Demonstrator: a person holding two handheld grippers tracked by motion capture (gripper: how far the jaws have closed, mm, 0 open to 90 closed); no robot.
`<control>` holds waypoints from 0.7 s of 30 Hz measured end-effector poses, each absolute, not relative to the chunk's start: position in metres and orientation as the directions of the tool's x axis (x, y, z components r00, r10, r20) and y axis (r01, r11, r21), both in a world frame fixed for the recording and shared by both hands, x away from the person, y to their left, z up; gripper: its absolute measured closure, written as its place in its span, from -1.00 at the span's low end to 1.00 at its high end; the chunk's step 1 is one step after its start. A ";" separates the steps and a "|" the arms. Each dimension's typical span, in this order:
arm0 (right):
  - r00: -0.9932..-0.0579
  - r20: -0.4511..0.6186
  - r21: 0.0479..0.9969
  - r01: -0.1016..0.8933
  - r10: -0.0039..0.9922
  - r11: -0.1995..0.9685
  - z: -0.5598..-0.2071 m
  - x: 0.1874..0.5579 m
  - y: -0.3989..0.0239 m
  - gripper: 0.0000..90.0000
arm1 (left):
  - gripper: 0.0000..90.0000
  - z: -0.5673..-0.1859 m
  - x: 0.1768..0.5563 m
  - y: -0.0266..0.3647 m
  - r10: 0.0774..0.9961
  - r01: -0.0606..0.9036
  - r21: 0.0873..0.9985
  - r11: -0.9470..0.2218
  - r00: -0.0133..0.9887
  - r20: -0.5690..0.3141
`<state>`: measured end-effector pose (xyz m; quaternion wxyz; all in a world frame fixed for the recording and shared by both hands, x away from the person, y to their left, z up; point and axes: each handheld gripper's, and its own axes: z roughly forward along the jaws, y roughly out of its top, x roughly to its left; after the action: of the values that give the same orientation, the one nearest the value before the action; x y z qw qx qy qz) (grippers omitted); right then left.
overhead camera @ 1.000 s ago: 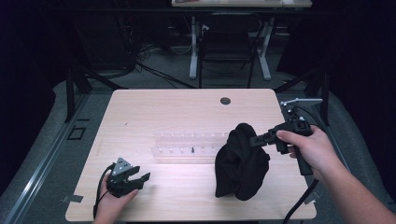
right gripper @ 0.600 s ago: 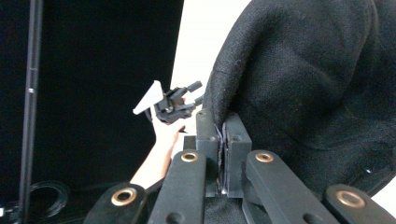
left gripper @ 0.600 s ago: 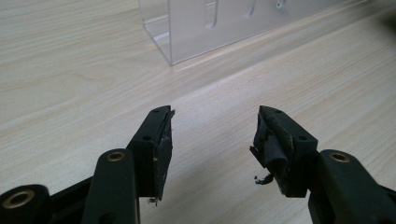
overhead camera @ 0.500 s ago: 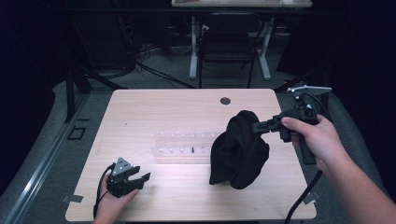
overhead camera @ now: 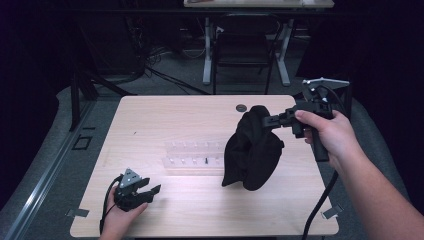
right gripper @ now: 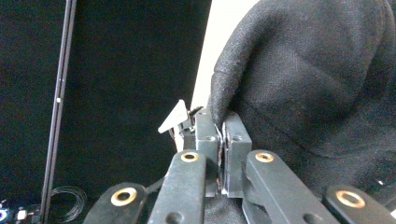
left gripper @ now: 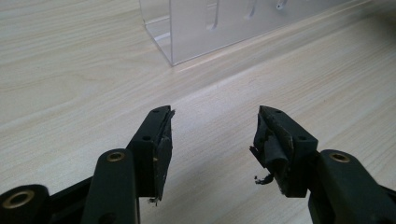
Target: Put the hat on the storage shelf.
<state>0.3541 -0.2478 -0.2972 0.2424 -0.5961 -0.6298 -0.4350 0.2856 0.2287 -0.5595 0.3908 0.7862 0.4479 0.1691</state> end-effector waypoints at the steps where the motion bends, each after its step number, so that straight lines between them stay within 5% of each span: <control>1: -0.170 0.828 0.257 0.962 0.534 -0.092 -0.297 0.355 -0.247 0.96 | 0.03 -0.560 0.286 0.229 0.836 0.572 0.766 -0.294 0.542 -0.084; 21: -0.172 0.884 0.250 0.960 0.435 -0.127 -0.296 0.380 -0.230 0.96 | 0.03 -0.559 0.286 0.230 0.835 0.571 0.766 -0.297 0.544 -0.081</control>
<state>0.3802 -0.2303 -0.2965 0.2759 -0.5813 -0.6001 -0.4752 0.2863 0.2299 -0.5593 0.3902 0.7872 0.4465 0.1696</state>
